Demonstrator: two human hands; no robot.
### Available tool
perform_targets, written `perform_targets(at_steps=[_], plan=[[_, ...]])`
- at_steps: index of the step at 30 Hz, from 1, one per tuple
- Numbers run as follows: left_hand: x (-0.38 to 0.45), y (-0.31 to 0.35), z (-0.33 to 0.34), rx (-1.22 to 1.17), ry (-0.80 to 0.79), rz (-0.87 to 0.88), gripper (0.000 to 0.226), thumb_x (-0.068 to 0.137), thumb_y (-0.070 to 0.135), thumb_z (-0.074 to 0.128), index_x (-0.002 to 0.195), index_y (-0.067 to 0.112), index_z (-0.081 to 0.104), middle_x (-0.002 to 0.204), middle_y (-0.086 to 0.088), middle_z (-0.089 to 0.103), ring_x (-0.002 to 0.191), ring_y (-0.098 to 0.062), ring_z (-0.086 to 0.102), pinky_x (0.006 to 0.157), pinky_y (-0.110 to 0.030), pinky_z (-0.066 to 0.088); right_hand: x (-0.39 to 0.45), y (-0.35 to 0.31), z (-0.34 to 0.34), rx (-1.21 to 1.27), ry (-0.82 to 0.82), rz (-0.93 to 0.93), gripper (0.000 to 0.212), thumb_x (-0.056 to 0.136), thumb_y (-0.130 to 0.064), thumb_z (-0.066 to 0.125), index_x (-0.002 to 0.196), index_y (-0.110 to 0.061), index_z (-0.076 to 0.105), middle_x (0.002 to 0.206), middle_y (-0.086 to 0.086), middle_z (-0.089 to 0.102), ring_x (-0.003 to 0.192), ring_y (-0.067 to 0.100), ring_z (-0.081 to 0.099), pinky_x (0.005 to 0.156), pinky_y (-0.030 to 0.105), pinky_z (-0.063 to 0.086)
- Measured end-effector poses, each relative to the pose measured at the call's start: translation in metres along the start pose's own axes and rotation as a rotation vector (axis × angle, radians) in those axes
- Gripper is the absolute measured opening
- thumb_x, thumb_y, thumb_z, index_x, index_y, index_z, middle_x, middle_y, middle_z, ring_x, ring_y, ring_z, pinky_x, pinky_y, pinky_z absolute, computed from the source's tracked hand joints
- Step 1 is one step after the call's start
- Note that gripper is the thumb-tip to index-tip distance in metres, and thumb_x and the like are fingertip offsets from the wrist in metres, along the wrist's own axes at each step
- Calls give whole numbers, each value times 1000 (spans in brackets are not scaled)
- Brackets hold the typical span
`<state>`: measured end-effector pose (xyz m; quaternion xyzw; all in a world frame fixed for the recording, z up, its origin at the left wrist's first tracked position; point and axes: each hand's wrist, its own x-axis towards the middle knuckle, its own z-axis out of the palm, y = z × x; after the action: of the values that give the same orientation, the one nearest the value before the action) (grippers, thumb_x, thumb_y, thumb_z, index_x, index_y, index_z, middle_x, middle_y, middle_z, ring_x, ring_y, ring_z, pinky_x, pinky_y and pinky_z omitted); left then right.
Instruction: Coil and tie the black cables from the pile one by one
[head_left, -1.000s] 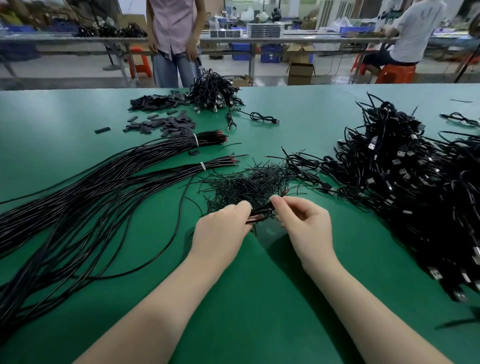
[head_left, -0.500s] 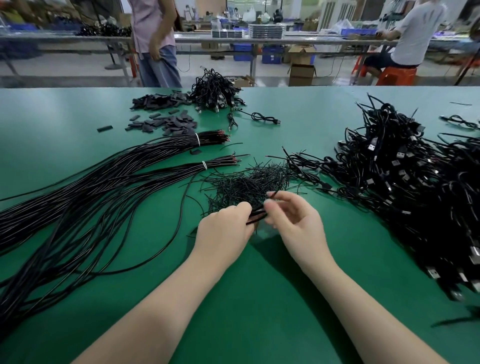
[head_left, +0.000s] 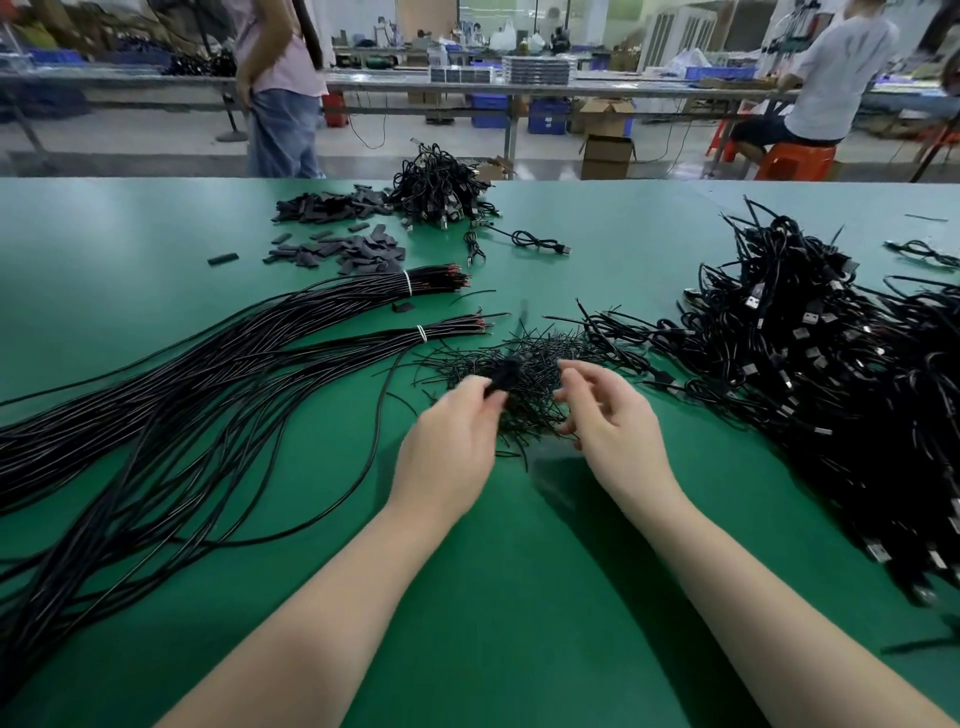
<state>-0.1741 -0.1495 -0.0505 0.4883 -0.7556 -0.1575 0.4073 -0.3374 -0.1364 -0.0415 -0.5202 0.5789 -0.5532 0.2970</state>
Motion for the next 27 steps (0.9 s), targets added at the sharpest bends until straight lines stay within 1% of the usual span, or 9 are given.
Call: perform_targets(at_steps=[2,5,9,12,15,19,22,25,27], plan=[[2,-6,-3,-138,169,-92,27,103,35,38,85,18,51,58,10,43,49,-7,38,50,-29,27,16,-1,0,-500,-25,-80,31,93,-40,60,118,-24,67,103,-3,66,79,5,58,72,20,45],[6,-12,-2,-222,283,-194,32,104,37,37,78,22,48,59,9,46,51,-13,41,53,-37,36,36,-7,7,-876,-143,-90,41,90,-48,61,123,-26,65,126,-1,58,109,20,58,84,31,49],[6,-12,-1,-219,276,-239,34,99,46,30,78,26,48,59,9,49,61,-18,54,70,-45,50,44,-13,15,-1060,-190,-184,23,93,-40,60,110,-29,72,110,-2,67,102,21,61,73,29,48],[7,-11,-1,-214,266,-253,39,97,48,27,82,21,51,66,4,58,78,-22,62,73,-48,50,43,-17,14,-1115,-157,-245,20,94,-38,57,103,-30,74,95,-3,73,95,22,63,67,28,47],[6,-10,-2,-202,250,-233,39,98,46,29,81,20,51,68,1,60,77,-23,62,69,-48,49,42,-23,6,-1011,-96,-199,20,94,-36,58,100,-29,75,89,-1,74,91,25,63,68,30,52],[4,-7,-1,-130,199,-173,35,103,38,33,78,18,47,57,4,47,54,-20,48,54,-43,44,42,-25,-10,-852,-60,-99,15,89,-39,65,94,-32,77,86,-8,74,88,18,66,72,33,55],[3,-5,-1,-104,180,-161,33,103,37,33,76,23,45,55,6,44,50,-17,42,51,-38,38,45,-21,-19,-569,-5,7,9,82,-39,73,85,-31,77,71,-21,67,78,0,64,71,24,51],[2,-5,-2,-106,163,-174,31,103,37,33,74,30,42,54,7,43,47,-14,40,48,-32,30,46,-18,-26,-256,47,12,2,83,-33,74,82,-32,73,79,-17,71,81,0,67,81,21,51],[2,-5,-3,-113,156,-178,31,102,38,32,74,30,41,53,7,42,47,-13,38,48,-31,29,46,-19,-28,-132,87,5,4,85,-33,72,81,-33,71,78,-15,73,79,-2,67,80,22,53]])
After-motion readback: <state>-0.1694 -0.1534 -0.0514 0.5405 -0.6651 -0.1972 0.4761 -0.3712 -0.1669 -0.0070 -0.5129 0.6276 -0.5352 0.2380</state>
